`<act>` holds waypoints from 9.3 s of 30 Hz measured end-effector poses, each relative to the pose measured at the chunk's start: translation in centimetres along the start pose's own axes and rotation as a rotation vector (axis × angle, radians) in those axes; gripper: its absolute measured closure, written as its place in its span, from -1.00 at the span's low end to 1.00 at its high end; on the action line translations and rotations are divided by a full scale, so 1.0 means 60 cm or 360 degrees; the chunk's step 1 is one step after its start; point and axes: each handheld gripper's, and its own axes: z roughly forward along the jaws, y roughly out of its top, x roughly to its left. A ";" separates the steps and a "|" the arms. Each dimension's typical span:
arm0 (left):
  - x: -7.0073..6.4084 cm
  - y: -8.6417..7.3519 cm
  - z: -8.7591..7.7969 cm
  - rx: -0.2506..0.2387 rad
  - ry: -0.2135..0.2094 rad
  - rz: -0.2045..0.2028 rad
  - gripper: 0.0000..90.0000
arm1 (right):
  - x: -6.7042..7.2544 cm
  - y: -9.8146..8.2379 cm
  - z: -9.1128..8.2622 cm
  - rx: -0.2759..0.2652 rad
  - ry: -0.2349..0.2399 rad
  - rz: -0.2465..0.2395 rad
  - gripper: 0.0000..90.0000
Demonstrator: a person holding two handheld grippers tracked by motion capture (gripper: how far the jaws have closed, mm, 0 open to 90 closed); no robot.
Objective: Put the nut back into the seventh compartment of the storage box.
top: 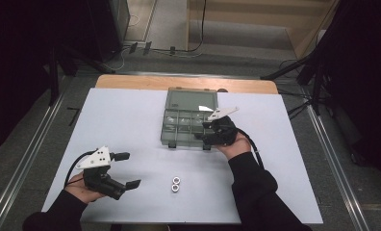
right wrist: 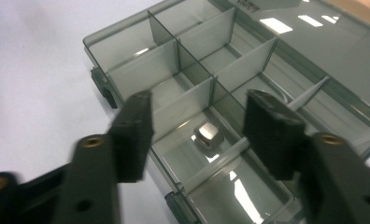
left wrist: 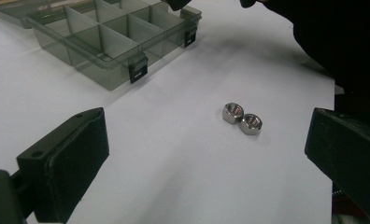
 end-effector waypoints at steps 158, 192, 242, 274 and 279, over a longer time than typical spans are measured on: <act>-0.002 -0.002 -0.005 -0.0004 -0.0010 -0.0005 -1.00 | 0.156 0.044 0.041 0.0497 0.0965 -0.1422 0.59; -0.003 -0.001 -0.001 0.0006 -0.0017 0.0001 -1.00 | 0.055 -0.006 -0.047 -0.0012 0.0574 -0.0797 0.59; -0.004 -0.001 -0.002 -0.0001 -0.0026 -0.0004 -1.00 | -0.003 -0.005 -0.005 0.0026 0.0090 -0.0105 -0.29; 0.001 -0.002 -0.003 0.0025 0.0007 -0.0032 -1.00 | 0.112 -0.018 -0.045 -0.0042 0.0379 -0.0228 -0.55; 0.001 -0.002 -0.004 0.0013 -0.0006 -0.0038 -1.00 | 0.120 -0.021 -0.043 -0.0028 0.0377 -0.0212 -0.58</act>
